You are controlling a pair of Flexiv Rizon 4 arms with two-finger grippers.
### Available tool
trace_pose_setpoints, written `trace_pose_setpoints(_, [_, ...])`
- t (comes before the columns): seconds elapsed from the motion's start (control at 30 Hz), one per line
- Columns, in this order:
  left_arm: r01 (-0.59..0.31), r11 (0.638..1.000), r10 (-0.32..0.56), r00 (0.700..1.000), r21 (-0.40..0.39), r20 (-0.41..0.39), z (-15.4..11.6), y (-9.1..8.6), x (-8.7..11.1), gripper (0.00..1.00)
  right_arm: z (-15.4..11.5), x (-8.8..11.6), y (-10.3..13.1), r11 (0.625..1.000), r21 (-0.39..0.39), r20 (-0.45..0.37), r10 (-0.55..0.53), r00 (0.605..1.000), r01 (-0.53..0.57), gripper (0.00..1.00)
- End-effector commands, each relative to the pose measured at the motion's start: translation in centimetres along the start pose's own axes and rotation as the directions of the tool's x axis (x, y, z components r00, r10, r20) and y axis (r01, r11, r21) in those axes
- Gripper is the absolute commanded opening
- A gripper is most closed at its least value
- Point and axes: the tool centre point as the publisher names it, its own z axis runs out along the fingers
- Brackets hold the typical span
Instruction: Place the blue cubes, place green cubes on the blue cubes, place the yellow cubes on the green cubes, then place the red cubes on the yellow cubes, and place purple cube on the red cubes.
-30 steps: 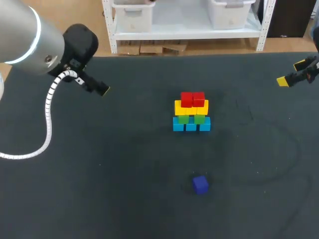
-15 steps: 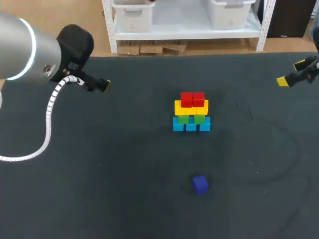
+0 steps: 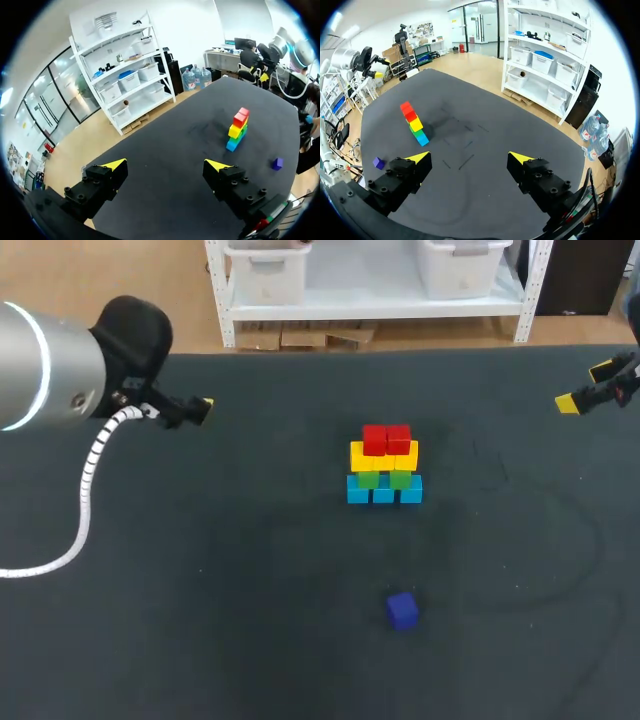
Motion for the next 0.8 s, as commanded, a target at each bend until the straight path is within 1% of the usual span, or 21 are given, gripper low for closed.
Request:
trace_pose_setpoints(0.03, [-0.001,1.000,0.001,1.000,0.013,0.009,0.1,0.2,0.4,1.00,0.0,0.0,-0.1,1.000,-0.004,0.002,-0.001,1.000,0.001,1.00])
trace_pose_setpoints(0.7, [-0.001,1.000,0.001,1.000,0.013,0.009,0.1,0.2,0.4,1.00,0.0,0.0,-0.1,1.000,-0.004,0.002,-0.001,1.000,0.001,1.00])
trace_pose_setpoints(0.8, [-0.001,1.000,0.001,1.000,0.013,0.009,0.1,0.2,0.4,1.00,0.5,0.4,1.4,0.999,-0.021,-0.062,-0.051,0.997,0.050,1.00])
